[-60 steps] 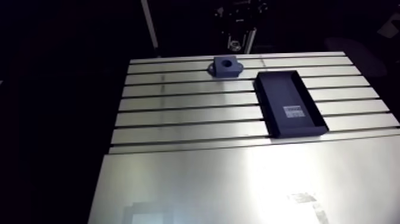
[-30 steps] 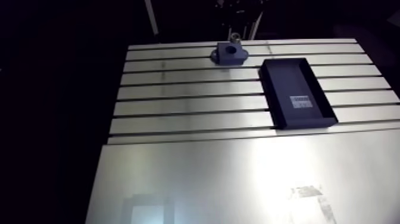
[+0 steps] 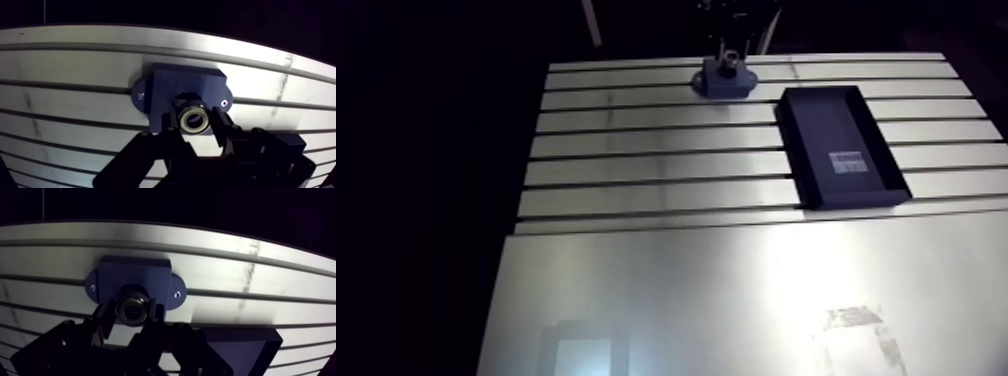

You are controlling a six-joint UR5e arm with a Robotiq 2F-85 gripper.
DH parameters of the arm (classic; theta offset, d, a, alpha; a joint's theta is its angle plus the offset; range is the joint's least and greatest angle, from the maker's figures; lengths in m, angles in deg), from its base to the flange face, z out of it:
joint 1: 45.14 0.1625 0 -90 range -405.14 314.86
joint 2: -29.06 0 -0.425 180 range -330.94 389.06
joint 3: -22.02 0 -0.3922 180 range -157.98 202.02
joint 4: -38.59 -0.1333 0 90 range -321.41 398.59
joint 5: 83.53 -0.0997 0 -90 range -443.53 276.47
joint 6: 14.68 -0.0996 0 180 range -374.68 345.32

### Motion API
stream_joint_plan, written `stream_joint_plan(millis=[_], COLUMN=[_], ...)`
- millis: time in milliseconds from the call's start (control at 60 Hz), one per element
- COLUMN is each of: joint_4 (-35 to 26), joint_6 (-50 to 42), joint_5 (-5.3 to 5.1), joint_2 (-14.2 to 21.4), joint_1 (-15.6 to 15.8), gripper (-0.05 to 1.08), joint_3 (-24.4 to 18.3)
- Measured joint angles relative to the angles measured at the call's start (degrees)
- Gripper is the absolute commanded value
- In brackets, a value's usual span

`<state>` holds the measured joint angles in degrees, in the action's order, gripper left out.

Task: Pick up the bearing and press it into the housing until flush.

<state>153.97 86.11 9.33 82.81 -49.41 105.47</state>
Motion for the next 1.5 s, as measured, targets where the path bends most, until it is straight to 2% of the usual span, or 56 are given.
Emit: stream_joint_plan(millis=[367, 1500], joint_4=[0.55, 0.78], joint_6=[-0.02, -0.02], joint_5=[-0.13, 0.33], joint_2=[-0.71, -1.45], joint_1=[0.41, 0.49], gripper=[0.82, 0.82], joint_3=[0.01, 0.21])
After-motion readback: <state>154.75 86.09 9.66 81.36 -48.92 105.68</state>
